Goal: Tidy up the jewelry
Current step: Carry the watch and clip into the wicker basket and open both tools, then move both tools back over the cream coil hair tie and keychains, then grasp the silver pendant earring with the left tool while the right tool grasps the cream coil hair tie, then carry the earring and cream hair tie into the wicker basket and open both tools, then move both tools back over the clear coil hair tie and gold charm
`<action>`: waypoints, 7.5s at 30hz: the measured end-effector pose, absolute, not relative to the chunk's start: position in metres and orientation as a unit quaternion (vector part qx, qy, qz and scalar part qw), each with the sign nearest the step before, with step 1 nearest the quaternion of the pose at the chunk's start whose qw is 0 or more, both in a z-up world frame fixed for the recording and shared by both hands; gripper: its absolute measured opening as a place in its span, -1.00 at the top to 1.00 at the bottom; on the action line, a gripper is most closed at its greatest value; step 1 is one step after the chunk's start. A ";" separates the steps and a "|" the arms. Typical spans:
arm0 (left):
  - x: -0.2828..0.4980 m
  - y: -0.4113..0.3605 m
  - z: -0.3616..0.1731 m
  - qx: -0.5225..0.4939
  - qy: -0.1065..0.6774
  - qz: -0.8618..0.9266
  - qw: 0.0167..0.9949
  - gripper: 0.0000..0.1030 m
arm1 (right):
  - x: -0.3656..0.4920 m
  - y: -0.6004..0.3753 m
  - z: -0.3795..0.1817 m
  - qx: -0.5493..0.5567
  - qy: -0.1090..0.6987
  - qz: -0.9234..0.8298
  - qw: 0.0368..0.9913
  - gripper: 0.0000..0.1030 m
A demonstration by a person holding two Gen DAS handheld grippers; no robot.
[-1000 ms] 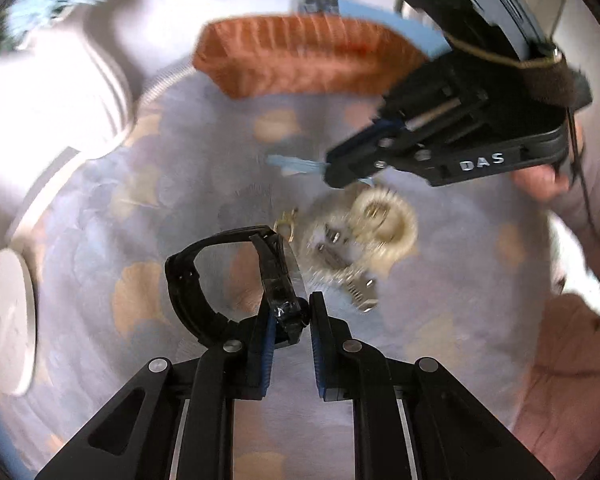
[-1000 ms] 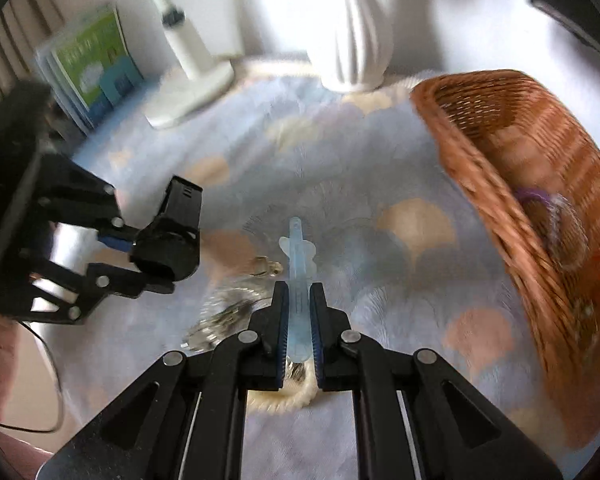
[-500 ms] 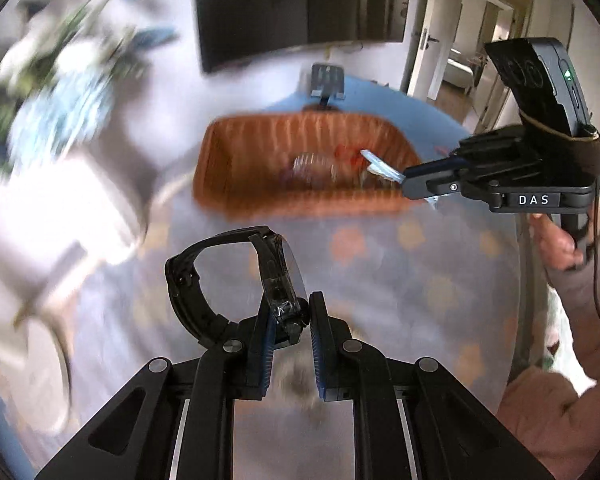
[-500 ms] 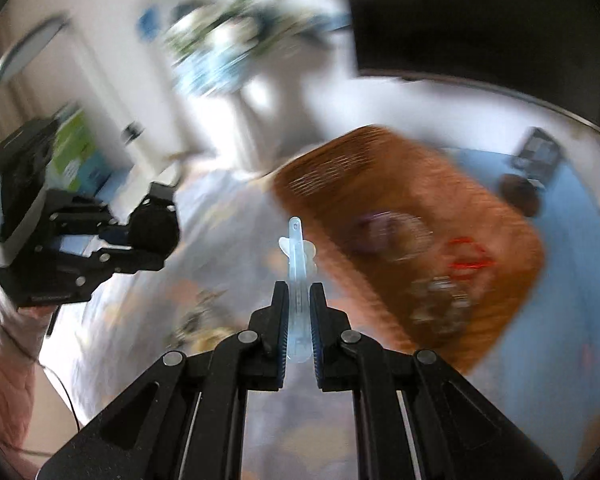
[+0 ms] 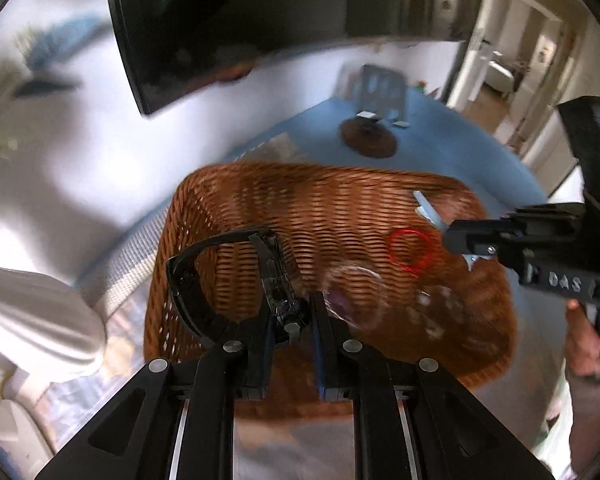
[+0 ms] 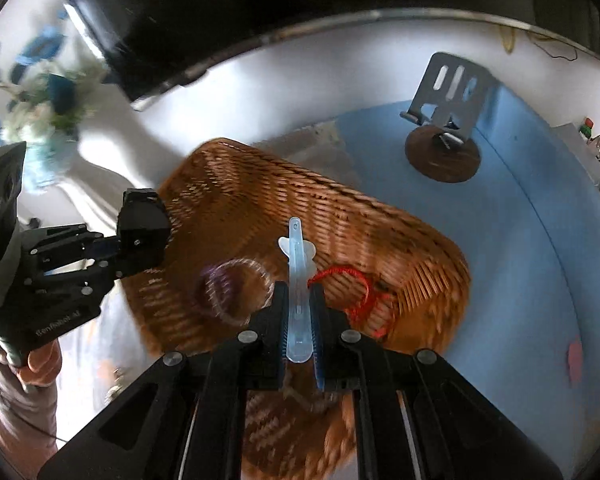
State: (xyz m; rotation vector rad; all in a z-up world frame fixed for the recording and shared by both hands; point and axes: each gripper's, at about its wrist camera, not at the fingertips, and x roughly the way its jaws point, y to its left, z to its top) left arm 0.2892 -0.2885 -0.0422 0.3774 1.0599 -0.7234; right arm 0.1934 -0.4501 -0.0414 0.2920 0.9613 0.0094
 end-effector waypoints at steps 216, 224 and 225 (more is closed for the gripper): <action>0.157 -0.080 -0.103 0.051 0.529 -0.287 0.797 0.15 | 0.039 -0.205 -0.108 0.008 0.479 0.111 0.871 0.41; 0.152 -0.090 -0.108 0.113 0.509 -0.265 0.811 0.16 | 0.044 -0.196 -0.119 0.008 0.460 0.117 0.880 0.41; 0.153 -0.089 -0.108 0.115 0.507 -0.261 0.813 0.16 | 0.047 -0.194 -0.120 0.004 0.456 0.114 0.883 0.41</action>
